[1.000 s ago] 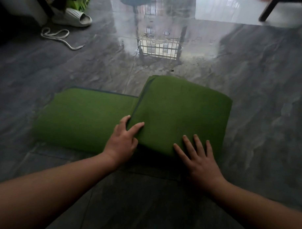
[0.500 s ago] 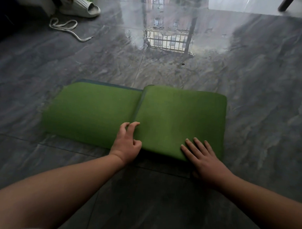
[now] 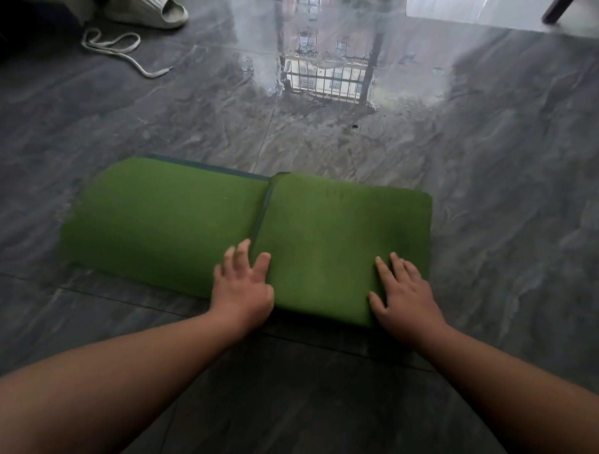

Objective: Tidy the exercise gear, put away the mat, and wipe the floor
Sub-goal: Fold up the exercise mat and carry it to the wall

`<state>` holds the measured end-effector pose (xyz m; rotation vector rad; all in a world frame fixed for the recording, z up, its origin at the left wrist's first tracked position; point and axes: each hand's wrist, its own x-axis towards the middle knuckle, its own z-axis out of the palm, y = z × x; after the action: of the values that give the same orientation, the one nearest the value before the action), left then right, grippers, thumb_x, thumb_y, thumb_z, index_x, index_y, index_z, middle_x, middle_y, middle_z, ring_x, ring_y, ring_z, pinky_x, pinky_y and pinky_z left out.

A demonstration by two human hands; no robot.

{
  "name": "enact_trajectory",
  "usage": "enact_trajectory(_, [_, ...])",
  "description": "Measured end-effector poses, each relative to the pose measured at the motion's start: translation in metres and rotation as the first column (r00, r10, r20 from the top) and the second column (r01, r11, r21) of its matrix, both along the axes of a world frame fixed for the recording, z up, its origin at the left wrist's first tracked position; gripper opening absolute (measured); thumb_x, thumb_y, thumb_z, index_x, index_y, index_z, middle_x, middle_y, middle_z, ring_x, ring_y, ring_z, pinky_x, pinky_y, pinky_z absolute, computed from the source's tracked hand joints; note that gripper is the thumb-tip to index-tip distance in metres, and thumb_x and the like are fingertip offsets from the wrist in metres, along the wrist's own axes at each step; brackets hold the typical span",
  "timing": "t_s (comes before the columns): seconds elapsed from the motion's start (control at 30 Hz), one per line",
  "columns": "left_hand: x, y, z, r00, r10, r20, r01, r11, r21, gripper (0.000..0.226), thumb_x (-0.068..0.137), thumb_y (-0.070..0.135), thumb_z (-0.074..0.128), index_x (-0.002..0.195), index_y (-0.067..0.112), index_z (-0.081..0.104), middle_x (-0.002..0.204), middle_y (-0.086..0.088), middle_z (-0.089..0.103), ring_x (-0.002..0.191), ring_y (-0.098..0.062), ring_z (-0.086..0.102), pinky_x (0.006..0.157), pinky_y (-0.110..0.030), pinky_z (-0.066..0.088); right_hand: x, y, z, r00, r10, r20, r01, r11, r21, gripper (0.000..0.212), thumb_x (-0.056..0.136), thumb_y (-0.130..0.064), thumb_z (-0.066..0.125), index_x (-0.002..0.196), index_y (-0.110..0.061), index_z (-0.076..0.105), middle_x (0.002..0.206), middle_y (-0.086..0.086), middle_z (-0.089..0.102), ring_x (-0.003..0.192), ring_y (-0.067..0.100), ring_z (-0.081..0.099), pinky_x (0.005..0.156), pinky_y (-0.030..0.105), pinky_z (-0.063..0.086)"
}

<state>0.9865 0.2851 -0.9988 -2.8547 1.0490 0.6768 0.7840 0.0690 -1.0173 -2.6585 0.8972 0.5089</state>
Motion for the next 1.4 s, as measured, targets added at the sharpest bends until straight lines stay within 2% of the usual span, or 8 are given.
enact_trajectory(0.23, [0.005, -0.013, -0.014, 0.918, -0.388, 0.078, 0.379, 0.919, 0.112, 0.068, 0.094, 0.063, 0.012, 0.150, 0.042, -0.021, 0.154, 0.001, -0.037, 0.146, -0.031, -0.030, 0.117, -0.062, -0.009, -0.007, 0.024, -0.016, 1.000, -0.014, -0.008, 0.014, 0.998, -0.060, 0.076, 0.085, -0.057, -0.005, 0.153, -0.026, -0.020, 0.162, 0.008, -0.024, 0.148, 0.023, -0.025, 0.122, 0.039, -0.006])
enact_trajectory(0.47, [0.008, -0.014, -0.037, 0.931, -0.361, -0.053, 0.365, 0.919, 0.151, 0.066, 0.098, 0.063, 0.011, 0.145, 0.045, -0.031, 0.155, 0.003, -0.039, 0.139, -0.030, -0.042, 0.116, -0.065, -0.010, 0.002, 0.026, -0.028, 0.997, 0.021, -0.079, -0.026, 0.998, -0.065, 0.074, 0.086, -0.055, -0.005, 0.153, -0.027, -0.020, 0.160, 0.008, -0.028, 0.146, 0.030, -0.028, 0.122, 0.047, -0.006])
enact_trajectory(0.6, [0.012, -0.016, -0.038, 0.926, -0.364, -0.104, 0.377, 0.912, 0.161, 0.066, 0.098, 0.063, 0.013, 0.146, 0.046, -0.030, 0.155, 0.002, -0.040, 0.139, -0.030, -0.042, 0.114, -0.066, -0.013, 0.015, 0.037, -0.012, 0.994, 0.010, -0.105, -0.016, 0.998, -0.058, 0.072, 0.097, -0.035, 0.023, 0.152, -0.023, -0.022, 0.155, 0.009, -0.034, 0.145, 0.037, -0.029, 0.119, 0.055, -0.012])
enact_trajectory(0.73, [0.018, -0.008, -0.029, 0.927, -0.361, -0.105, 0.367, 0.929, 0.049, 0.067, 0.099, 0.060, 0.020, 0.151, 0.043, -0.019, 0.161, 0.003, -0.030, 0.146, -0.026, -0.033, 0.117, -0.064, -0.007, 0.043, 0.064, 0.016, 0.966, 0.255, 0.042, -0.255, 0.967, -0.013, 0.091, 0.084, -0.014, 0.045, 0.154, -0.020, -0.013, 0.162, 0.007, -0.021, 0.151, 0.025, -0.017, 0.119, 0.056, -0.009])
enact_trajectory(0.93, [0.064, 0.085, -0.023, 0.932, -0.363, -0.010, 0.362, 0.925, 0.111, 0.081, 0.076, 0.073, -0.003, 0.146, 0.038, -0.026, 0.162, -0.001, -0.025, 0.148, -0.027, -0.026, 0.119, -0.061, -0.004, 0.094, 0.123, 0.019, 0.902, 0.433, -0.006, -0.430, 0.898, 0.091, 0.079, 0.096, -0.059, 0.034, 0.152, -0.037, -0.017, 0.157, -0.007, -0.030, 0.147, 0.036, -0.024, 0.103, 0.080, -0.008])
enact_trajectory(1.07, [0.119, 0.146, -0.025, 0.961, -0.271, 0.053, 0.253, 0.942, 0.220, 0.076, 0.079, 0.073, 0.004, 0.141, 0.044, -0.028, 0.165, -0.002, -0.019, 0.150, -0.029, -0.020, 0.117, -0.064, -0.002, 0.101, 0.130, 0.001, 0.903, 0.413, -0.114, -0.409, 0.911, 0.059, 0.091, 0.095, -0.052, 0.044, 0.145, -0.041, -0.031, 0.158, -0.001, -0.036, 0.142, 0.042, -0.032, 0.097, 0.083, -0.012])
enact_trajectory(1.2, [0.140, 0.161, -0.027, 0.945, -0.324, 0.033, 0.298, 0.900, 0.318, 0.087, 0.095, 0.059, 0.040, 0.138, 0.048, -0.035, 0.161, 0.004, -0.028, 0.150, -0.031, -0.022, 0.116, -0.069, 0.002, 0.100, 0.126, -0.002, 0.893, 0.424, -0.149, -0.419, 0.906, 0.069, 0.094, 0.098, -0.025, 0.044, 0.142, -0.041, -0.037, 0.154, -0.001, -0.043, 0.138, 0.043, -0.038, 0.099, 0.082, -0.008])
enact_trajectory(1.4, [0.146, 0.144, -0.030, 0.960, -0.277, -0.050, 0.277, 0.898, 0.342, 0.080, 0.100, 0.048, 0.044, 0.148, 0.050, -0.021, 0.165, 0.006, -0.019, 0.151, -0.030, -0.016, 0.114, -0.069, 0.002, 0.105, 0.127, -0.001, 0.893, 0.425, -0.148, -0.422, 0.905, 0.055, 0.101, 0.097, -0.026, 0.050, 0.140, -0.040, -0.040, 0.154, 0.001, -0.043, 0.140, 0.047, -0.032, 0.100, 0.084, -0.003])
